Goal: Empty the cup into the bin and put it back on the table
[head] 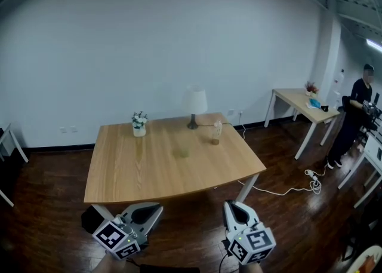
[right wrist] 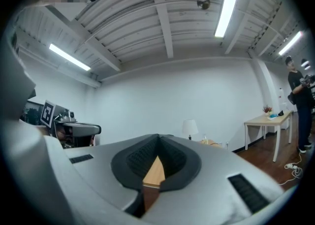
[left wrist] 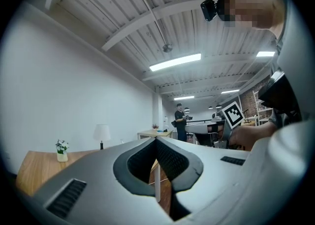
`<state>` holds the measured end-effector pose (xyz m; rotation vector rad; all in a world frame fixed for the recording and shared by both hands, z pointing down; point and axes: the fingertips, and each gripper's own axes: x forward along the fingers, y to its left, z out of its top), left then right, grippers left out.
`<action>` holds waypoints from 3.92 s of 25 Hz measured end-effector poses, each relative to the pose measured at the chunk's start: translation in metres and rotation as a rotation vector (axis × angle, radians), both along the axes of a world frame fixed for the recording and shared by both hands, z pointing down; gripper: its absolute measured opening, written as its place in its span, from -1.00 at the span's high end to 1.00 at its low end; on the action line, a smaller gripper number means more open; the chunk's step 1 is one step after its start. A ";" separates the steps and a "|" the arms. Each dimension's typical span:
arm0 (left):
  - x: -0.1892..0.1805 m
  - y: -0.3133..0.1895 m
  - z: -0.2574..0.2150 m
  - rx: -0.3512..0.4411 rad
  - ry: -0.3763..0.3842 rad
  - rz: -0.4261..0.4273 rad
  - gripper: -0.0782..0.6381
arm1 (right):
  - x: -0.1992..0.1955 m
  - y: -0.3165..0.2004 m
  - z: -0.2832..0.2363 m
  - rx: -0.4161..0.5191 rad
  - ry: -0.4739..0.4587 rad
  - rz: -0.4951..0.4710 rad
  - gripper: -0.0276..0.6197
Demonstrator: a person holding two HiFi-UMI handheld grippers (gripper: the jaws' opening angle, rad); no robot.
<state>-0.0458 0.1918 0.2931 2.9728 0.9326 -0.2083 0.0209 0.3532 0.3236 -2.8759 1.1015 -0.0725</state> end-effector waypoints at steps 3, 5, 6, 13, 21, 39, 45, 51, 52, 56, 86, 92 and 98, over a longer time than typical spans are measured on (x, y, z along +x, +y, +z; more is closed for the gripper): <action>0.015 0.000 0.000 -0.001 -0.004 0.006 0.81 | 0.013 0.000 0.000 -0.002 0.000 0.001 0.91; 0.025 0.003 0.000 0.003 -0.007 0.020 0.81 | 0.022 0.001 -0.001 -0.001 -0.004 0.007 0.91; 0.030 0.003 0.000 0.005 -0.007 0.028 0.81 | 0.027 0.001 -0.001 0.000 -0.006 0.011 0.91; 0.072 -0.007 -0.002 -0.009 0.002 0.076 0.81 | 0.063 -0.009 -0.002 -0.012 -0.003 0.042 0.91; 0.122 -0.031 -0.007 -0.004 0.012 0.121 0.81 | 0.104 -0.028 -0.007 -0.008 0.000 0.087 0.91; 0.210 -0.096 0.009 -0.045 -0.014 0.191 0.81 | 0.187 -0.094 0.001 -0.041 -0.010 0.135 0.91; 0.239 -0.101 0.016 -0.056 -0.028 0.182 0.81 | 0.219 -0.103 0.005 -0.060 -0.018 0.111 0.91; 0.276 -0.105 0.019 -0.036 -0.038 0.139 0.81 | 0.271 -0.104 0.012 -0.043 -0.030 0.067 0.91; 0.283 -0.105 0.018 -0.035 -0.037 0.126 0.81 | 0.281 -0.103 0.013 -0.042 -0.032 0.055 0.91; 0.313 -0.106 0.015 -0.030 -0.029 0.080 0.81 | 0.320 -0.103 0.012 -0.041 -0.029 0.013 0.91; 0.420 -0.139 0.018 -0.020 -0.075 -0.066 0.81 | 0.452 -0.170 0.021 -0.115 -0.061 -0.212 0.80; 0.436 -0.160 0.022 -0.040 -0.080 -0.050 0.81 | 0.464 -0.191 0.036 -0.151 -0.083 -0.210 0.73; 0.448 -0.171 0.042 -0.048 -0.112 -0.016 0.81 | 0.471 -0.207 0.060 -0.192 -0.122 -0.217 0.60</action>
